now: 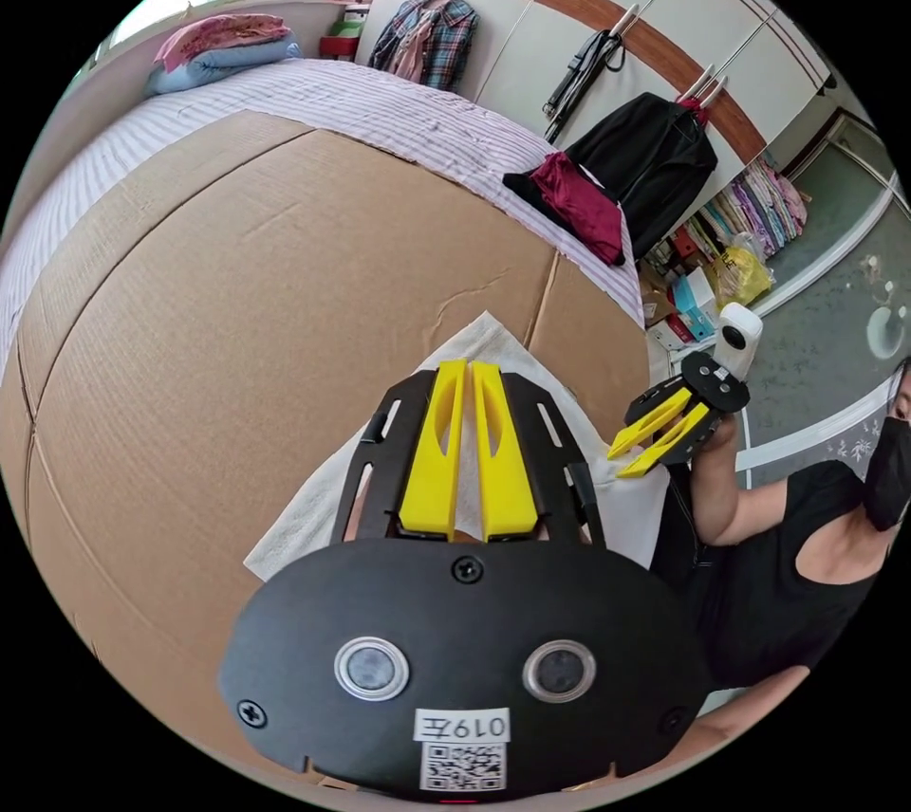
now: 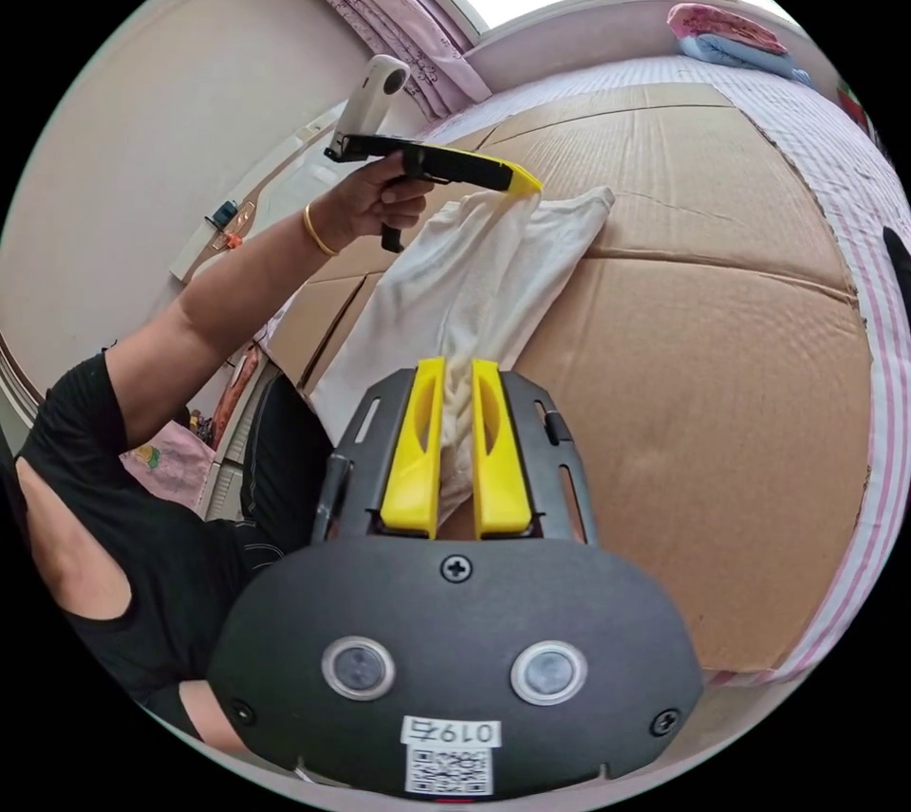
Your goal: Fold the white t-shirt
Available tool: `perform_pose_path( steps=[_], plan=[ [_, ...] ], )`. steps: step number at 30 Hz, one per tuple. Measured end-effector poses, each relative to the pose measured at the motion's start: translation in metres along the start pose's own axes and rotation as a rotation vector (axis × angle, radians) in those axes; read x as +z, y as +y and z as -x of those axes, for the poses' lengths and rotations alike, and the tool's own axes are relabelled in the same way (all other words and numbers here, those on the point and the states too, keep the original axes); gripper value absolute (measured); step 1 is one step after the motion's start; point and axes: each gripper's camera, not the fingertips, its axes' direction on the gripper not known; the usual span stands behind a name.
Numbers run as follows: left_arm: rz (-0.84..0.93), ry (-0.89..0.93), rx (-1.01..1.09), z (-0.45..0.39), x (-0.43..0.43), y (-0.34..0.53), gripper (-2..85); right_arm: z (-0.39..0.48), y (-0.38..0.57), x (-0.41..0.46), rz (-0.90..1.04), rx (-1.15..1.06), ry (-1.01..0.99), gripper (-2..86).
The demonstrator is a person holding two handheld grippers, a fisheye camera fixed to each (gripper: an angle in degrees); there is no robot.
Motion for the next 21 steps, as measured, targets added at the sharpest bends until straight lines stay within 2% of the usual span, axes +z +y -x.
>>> perform_pose_path(
  steps=[6, 13, 16, 18, 21],
  plan=[
    [0.044, -0.081, 0.005, -0.004, 0.011, -0.004, 0.5, -0.01, -0.012, -0.02, -0.014, 0.008, -0.026, 1.1],
    [0.074, -0.078, 0.001, -0.007, 0.019, -0.009, 1.2, -0.014, -0.024, -0.059, -0.133, 0.026, 0.042, 5.5],
    [0.006, -0.067, -0.03, -0.003, 0.004, -0.01, 1.9, -0.027, -0.024, -0.077, -0.167, 0.109, 0.147, 4.4],
    [-0.078, -0.017, -0.002, -0.01, -0.009, -0.013, 2.8, -0.032, -0.028, -0.081, -0.165, 0.116, 0.136, 4.1],
    [-0.071, -0.05, 0.065, -0.033, -0.001, -0.03, 5.1, -0.03, -0.041, -0.08, -0.188, 0.114, 0.098, 4.7]
  ],
)
